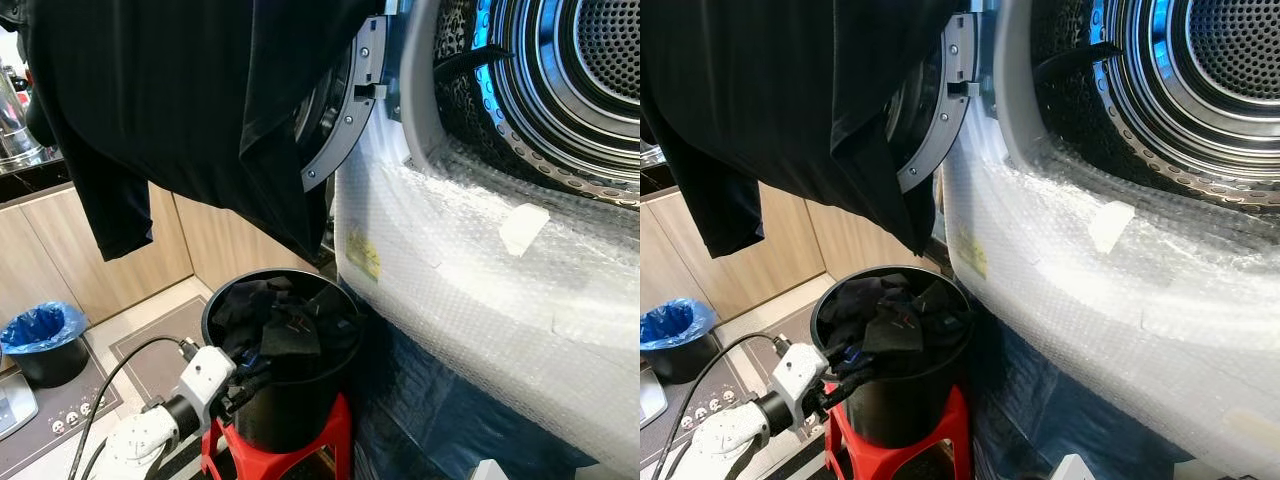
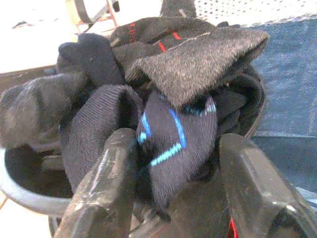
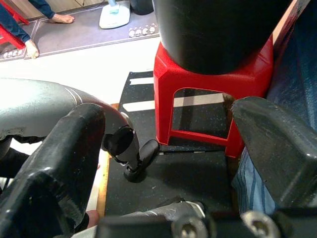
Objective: Clothes washing
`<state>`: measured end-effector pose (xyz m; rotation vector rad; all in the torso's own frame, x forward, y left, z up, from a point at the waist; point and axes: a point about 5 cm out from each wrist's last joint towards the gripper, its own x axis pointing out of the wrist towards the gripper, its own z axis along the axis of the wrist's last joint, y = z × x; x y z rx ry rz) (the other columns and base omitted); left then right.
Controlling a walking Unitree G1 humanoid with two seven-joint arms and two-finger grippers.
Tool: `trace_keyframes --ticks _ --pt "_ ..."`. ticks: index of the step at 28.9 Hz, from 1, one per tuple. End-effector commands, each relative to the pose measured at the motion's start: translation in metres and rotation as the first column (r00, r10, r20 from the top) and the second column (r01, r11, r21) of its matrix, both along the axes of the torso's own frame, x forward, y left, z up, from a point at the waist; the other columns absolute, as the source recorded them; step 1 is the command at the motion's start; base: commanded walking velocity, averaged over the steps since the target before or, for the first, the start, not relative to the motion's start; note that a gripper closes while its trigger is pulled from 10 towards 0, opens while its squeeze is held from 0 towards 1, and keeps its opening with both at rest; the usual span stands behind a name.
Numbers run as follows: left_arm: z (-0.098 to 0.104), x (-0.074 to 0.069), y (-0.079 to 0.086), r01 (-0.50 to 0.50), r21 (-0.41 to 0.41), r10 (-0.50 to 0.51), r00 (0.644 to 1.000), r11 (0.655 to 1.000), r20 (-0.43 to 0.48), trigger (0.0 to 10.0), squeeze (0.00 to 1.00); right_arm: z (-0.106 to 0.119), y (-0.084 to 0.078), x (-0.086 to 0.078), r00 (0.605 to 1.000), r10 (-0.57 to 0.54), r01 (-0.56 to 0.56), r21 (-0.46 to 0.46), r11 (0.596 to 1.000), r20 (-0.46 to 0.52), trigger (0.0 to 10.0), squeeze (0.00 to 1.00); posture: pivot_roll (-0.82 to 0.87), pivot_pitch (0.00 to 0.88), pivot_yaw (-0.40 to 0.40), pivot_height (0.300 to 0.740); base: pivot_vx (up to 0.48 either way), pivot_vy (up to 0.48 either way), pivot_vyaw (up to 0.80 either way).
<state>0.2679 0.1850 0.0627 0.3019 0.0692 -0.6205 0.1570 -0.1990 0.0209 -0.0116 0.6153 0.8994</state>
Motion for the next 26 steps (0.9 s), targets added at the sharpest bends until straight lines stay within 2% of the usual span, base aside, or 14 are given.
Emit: trace_keyframes --ticks 1,9,21,26 --pt "0.002 0.0 0.004 -0.014 0.004 0.014 1.0 1.0 0.014 0.0 0.0 0.008 -0.002 0.004 1.0 -0.004 0.004 -0.001 1.0 0.03 10.0 0.0 -0.13 0.012 -0.026 0.74 0.0 0.0 0.0" --pt "0.005 -0.002 0.01 -0.045 0.013 0.045 0.998 0.999 0.036 0.0 0.0 0.009 -0.003 0.005 1.0 -0.004 0.004 0.002 1.0 0.028 10.0 0.0 -0.13 0.017 -0.034 0.74 0.0 0.0 0.0" --pt "0.017 -0.009 0.03 -0.145 0.024 0.142 0.985 0.989 0.098 0.0 0.0 0.009 -0.004 0.005 1.0 0.005 -0.005 0.003 1.0 0.019 10.0 0.0 -0.1 0.023 -0.043 0.74 0.0 0.0 0.0" --pt "0.018 -0.011 0.031 -0.157 0.023 0.154 0.983 0.987 0.104 0.0 0.0 0.009 -0.004 0.005 1.0 0.008 -0.008 0.004 1.0 0.018 10.0 0.0 -0.1 0.023 -0.045 0.74 0.0 0.0 0.0"
